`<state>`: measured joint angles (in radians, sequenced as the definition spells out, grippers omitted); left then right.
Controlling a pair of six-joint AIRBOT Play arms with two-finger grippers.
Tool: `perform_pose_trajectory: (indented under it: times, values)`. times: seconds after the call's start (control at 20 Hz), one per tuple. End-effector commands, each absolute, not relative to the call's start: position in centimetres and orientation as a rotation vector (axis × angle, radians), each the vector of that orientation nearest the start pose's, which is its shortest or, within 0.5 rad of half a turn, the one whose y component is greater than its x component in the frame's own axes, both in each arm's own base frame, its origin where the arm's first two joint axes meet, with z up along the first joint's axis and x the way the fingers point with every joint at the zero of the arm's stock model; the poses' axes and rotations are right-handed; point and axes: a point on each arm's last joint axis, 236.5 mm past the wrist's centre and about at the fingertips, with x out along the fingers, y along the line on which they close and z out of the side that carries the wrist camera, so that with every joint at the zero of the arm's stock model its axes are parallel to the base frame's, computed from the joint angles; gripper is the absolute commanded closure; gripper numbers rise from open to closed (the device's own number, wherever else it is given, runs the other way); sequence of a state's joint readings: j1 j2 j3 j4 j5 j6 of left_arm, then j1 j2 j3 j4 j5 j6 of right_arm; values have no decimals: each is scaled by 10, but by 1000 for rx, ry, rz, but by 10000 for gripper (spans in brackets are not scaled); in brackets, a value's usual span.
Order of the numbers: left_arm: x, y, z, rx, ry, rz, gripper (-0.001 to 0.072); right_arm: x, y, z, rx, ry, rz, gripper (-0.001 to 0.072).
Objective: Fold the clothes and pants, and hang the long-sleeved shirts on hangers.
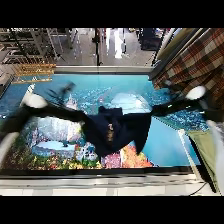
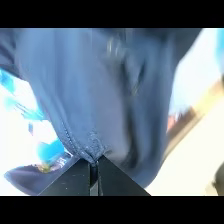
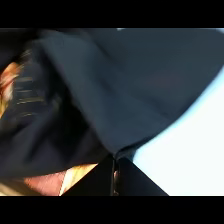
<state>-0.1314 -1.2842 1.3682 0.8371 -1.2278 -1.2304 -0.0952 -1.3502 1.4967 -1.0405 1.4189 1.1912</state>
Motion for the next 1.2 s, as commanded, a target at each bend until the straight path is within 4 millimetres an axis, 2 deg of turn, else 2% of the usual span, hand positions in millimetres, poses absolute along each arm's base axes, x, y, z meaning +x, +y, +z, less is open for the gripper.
perform_pose_trajectory:
  times: [0.0, 0.1, 0.2, 0.25, 0.35, 0.4, 0.45, 0.5, 0.55, 0.6, 0.65, 0.75, 0.85, 0.9, 0.95, 1.0, 1.05, 1.1, 1.15]
  values:
    - [343, -136, 285, -210, 678, -679, 703, 321, 79, 256, -59, 879, 519, 698]
    - [298, -121, 375, -186, 422, -646, 703, 270, 88, 333, -130, 644, 512, 698]
    - [247, -116, 445, -112, 204, -590, 703, 216, 101, 407, -189, 384, 509, 698]
    - [226, -110, 473, -61, 106, -523, 703, 194, 103, 443, -205, 249, 485, 698]
    - [211, -90, 506, 4, -22, -370, 702, 169, 102, 492, -202, 66, 440, 698]
    - [217, -76, 509, 4, -35, -311, 703, 171, 100, 499, -199, 44, 427, 698]
    - [233, -63, 498, -32, 16, -283, 703, 185, 98, 492, -177, 81, 427, 698]
    - [258, -52, 476, -84, 109, -291, 703, 208, 97, 474, -135, 166, 437, 698]
    - [285, -46, 447, -143, 214, -329, 703, 236, 98, 444, -85, 293, 464, 698]
    - [316, -40, 411, -217, 331, -376, 703, 267, 100, 408, -27, 428, 494, 696]
    - [346, -36, 372, -283, 436, -403, 703, 302, 102, 364, 41, 570, 525, 696]
    - [408, -34, 284, -384, 628, -444, 702, 364, 112, 264, 189, 824, 568, 695]
    - [472, -37, 191, -479, 772, -427, 701, 416, 121, 148, 343, 1027, 508, 683]
    - [503, -35, 151, -508, 799, -390, 698, 443, 122, 93, 429, 1077, 435, 545]
    - [536, -28, 117, -531, 782, -341, 643, 464, 118, 50, 494, 1102, 367, 466]
    - [564, -14, 96, -545, 749, -282, 585, 481, 112, 18, 548, 1121, 311, 468]
    - [583, -5, 84, -550, 733, -258, 544, 491, 105, -5, 594, 1147, 282, 466]
    - [596, 6, 80, -526, 737, -254, 497, 493, 95, -18, 602, 1181, 269, 464]
    - [600, 14, 83, -497, 751, -268, 217, 490, 83, -24, 581, 1206, 268, 409]
